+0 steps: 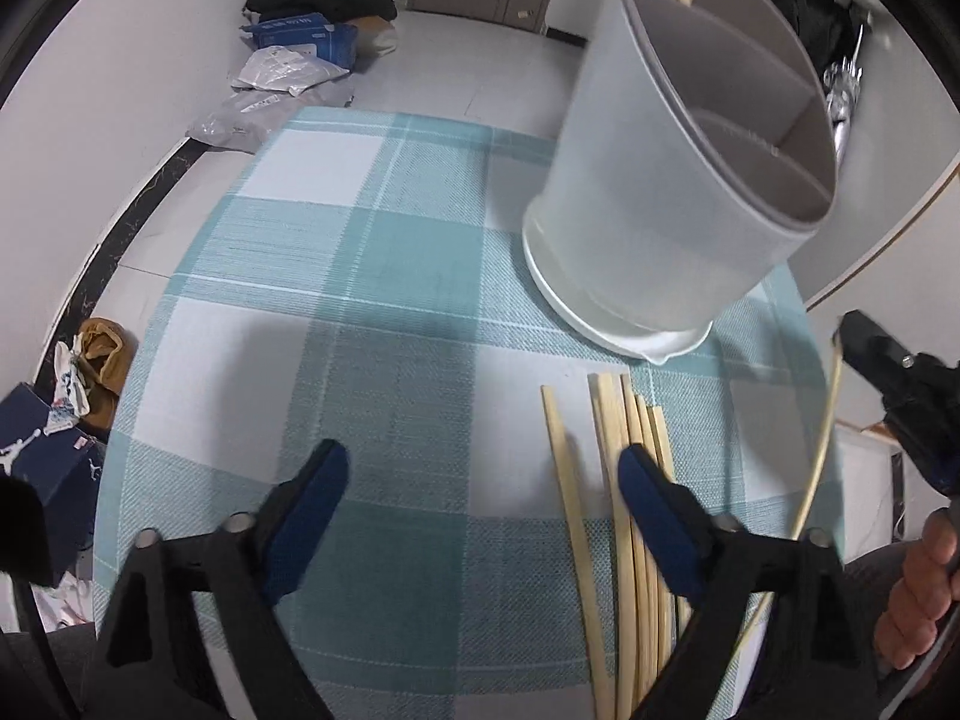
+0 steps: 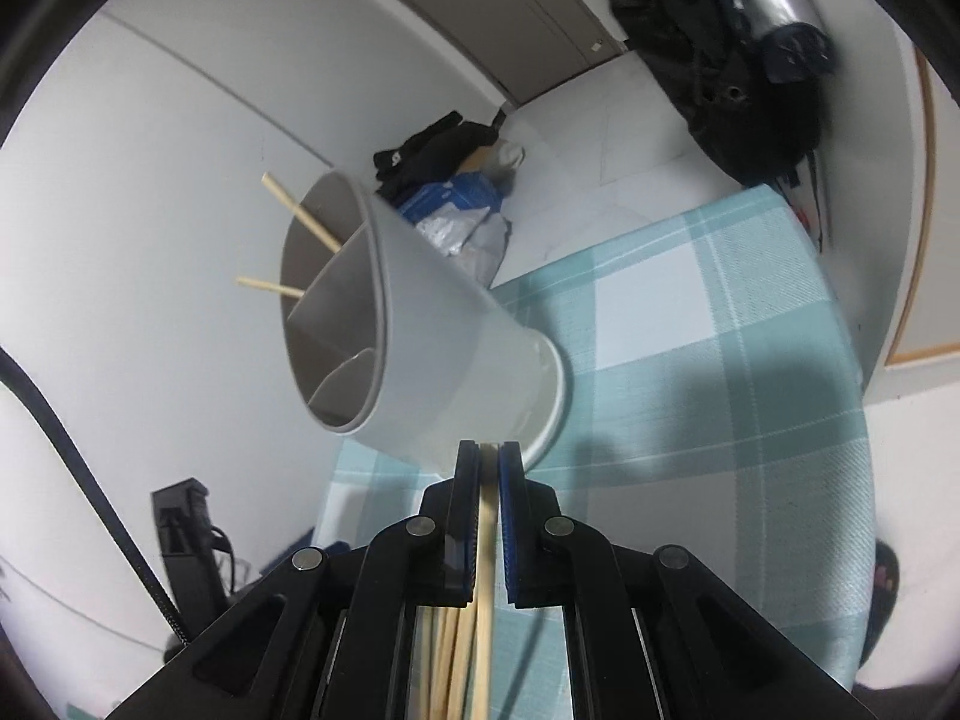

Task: Organize utensils
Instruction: 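Lift the chopsticks with the right gripper toward the utensil holder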

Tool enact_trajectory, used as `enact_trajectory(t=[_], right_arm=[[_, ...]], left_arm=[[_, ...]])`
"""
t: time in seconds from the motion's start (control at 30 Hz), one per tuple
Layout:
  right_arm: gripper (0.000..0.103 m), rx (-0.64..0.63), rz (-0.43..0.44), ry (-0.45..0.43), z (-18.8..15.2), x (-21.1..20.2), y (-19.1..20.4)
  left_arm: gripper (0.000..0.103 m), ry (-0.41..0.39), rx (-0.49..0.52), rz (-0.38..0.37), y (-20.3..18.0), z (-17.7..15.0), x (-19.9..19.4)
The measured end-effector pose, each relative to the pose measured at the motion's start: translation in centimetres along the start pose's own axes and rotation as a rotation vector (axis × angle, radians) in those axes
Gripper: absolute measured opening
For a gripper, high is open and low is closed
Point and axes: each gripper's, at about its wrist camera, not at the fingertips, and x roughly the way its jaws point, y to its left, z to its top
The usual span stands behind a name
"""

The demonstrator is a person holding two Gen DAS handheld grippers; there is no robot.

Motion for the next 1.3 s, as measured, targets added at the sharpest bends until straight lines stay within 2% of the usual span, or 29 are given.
enact_trajectory(t=[0.07,0.1,0.2,0.27,0.33,0.37,0.47,0.63,0.83,0.93,1.1,1.2,1.3], right_arm=[[0.006,0.031,0.017,-0.011,-0.1,0.1,-0.2],[0.006,0.037,0.021,-0.015,-0.1,-0.1,-0.5],[0.006,0.023,0.016,-0.037,0.5,-0.5,-1.4],[0.006,-0.004,0.012,-0.052,0.6,-0.9,-0.8],[0.006,-0.027,0.011,-0.065,0.9,-1.2,-0.5],[0.006,-0.038,0.013,-0.068,0.9,-1.4,-0.3],[0.006,-0.084,0.003,-0.091,1.0,-1.8,0.3],[0.006,-0.126,-0.004,-0.122,0.6,-2.8,1.2],[0.006,-0.193,-0.033,-0.194,0.2,-4.6,2.3],[0.006,-0.206,-0.046,-0.216,0.0,-5.0,2.7],[0.006,-0.271,-0.072,-0.26,-0.6,-5.8,4.4],[0.006,-0.333,-0.092,-0.286,-1.2,-6.2,6.1],[0.005,-0.374,-0.106,-0.302,-1.8,-6.5,7.3]], left_arm=[[0.066,0.029,0.02,0.014,-0.6,0.2,0.7],[0.066,0.032,0.034,0.037,-0.8,0.2,0.9],[0.056,0.024,0.076,0.088,-1.7,0.3,1.2],[0.043,0.022,0.076,0.109,-1.9,0.4,1.2],[0.04,0.031,0.073,0.149,-2.3,0.5,1.3],[0.029,0.034,0.068,0.152,-2.3,0.5,1.3],[0.003,0.053,0.056,0.141,-3.2,0.7,1.5],[0.002,0.05,0.021,0.118,-3.5,0.9,1.8],[0.002,-0.033,0.043,0.081,-3.2,0.9,-0.6],[0.002,-0.11,0.028,0.046,-2.7,0.9,-3.2],[0.002,-0.317,0.038,-0.051,-2.2,-0.3,-9.7],[0.002,-0.384,0.061,-0.071,-2.2,-0.5,-11.6],[0.002,-0.409,0.088,-0.08,-2.3,-0.4,-12.5]])
